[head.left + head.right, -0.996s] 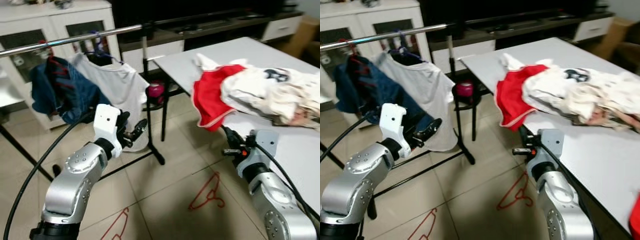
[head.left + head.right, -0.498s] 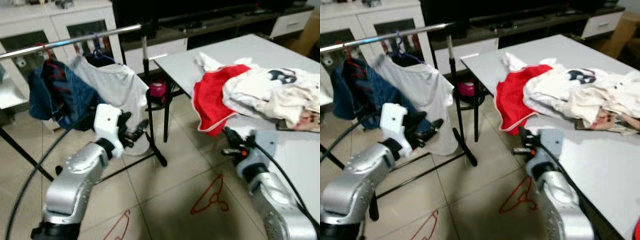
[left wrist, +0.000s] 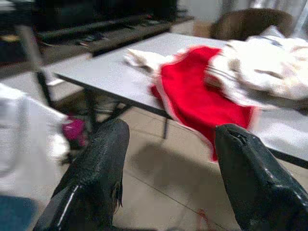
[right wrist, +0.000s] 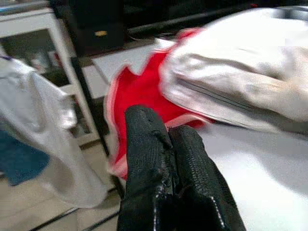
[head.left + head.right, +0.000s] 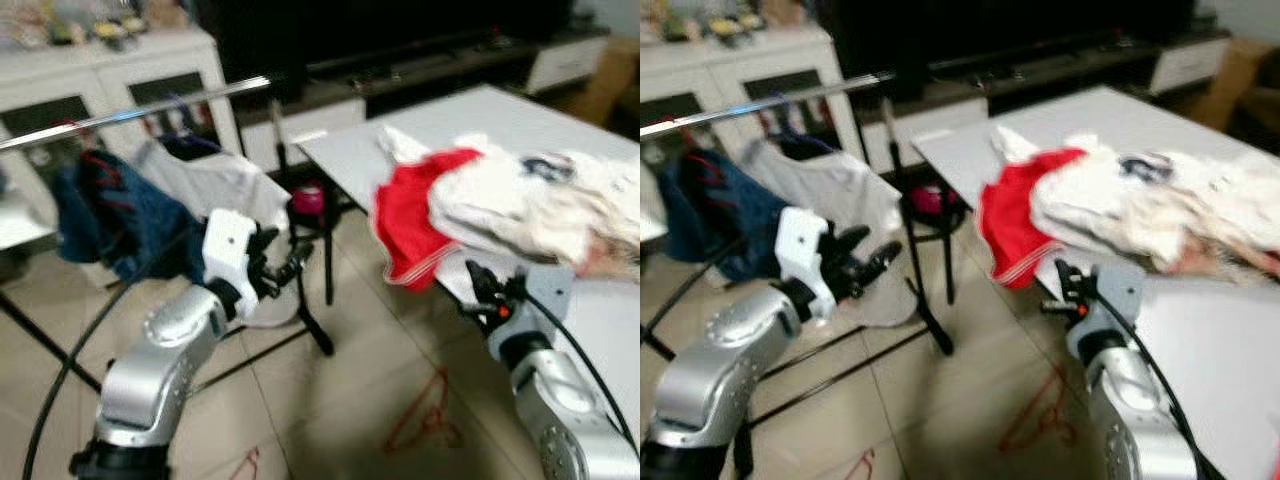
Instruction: Hang hanger
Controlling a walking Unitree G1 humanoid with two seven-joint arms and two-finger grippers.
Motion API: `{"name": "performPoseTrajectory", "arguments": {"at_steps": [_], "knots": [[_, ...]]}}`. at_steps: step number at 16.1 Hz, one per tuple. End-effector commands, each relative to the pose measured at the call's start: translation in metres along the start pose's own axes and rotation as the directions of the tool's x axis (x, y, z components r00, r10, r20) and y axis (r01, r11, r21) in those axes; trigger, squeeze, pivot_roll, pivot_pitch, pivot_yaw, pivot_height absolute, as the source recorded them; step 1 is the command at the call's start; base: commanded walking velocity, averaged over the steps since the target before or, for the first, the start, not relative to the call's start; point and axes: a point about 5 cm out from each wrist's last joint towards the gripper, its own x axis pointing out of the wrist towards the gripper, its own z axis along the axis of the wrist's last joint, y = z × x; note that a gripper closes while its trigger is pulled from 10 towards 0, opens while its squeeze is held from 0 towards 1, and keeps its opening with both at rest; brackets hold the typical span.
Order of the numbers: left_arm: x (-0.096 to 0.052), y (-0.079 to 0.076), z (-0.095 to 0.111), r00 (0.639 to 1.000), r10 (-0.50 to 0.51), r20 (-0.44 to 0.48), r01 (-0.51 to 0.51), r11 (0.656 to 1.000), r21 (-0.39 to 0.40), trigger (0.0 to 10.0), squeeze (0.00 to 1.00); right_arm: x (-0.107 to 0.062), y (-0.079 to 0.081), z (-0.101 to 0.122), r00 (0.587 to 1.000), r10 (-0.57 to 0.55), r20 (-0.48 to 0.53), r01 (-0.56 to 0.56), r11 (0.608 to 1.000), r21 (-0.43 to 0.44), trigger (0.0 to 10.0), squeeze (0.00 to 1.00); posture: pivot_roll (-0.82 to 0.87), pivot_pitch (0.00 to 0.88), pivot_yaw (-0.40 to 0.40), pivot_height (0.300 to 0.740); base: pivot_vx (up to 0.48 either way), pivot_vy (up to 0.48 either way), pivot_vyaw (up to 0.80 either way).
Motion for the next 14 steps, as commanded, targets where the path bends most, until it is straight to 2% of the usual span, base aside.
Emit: {"name": "performPoseTrajectory", "arguments": {"at_steps": [1,8,12,14], "knots": [[-0.0029,0.0086,0.0003,0.999,0.036,-0.005,-0.036,0.999,0.008,10.0,0.00,0.0027,0.0075,0.0031,0.999,0.028,0.018,-0.028,1.000,0.005,10.0,0.00,-0.09,0.000,0.057,0.740,0.394,0.000,0.00],[-0.0026,0.0092,-0.0005,0.999,0.036,-0.005,-0.036,0.999,0.009,10.0,0.00,0.0055,0.0069,0.0043,0.999,0.028,0.025,-0.028,1.000,0.007,10.0,0.00,-0.09,0.000,0.050,0.740,0.391,0.000,0.00],[-0.0028,0.0085,-0.0008,0.999,0.035,-0.006,-0.035,0.999,0.013,10.0,0.00,0.0057,0.0104,0.0051,0.998,0.066,0.026,-0.065,0.997,-0.044,10.0,0.00,-0.08,0.000,0.047,0.740,0.389,0.000,0.00],[-0.0032,0.0083,-0.0008,0.999,0.035,-0.006,-0.035,0.999,0.014,10.0,0.00,0.0061,0.0133,0.0049,0.996,0.086,0.021,-0.084,0.994,-0.063,10.0,0.00,-0.08,0.000,0.043,0.740,0.390,0.000,0.80]]}}
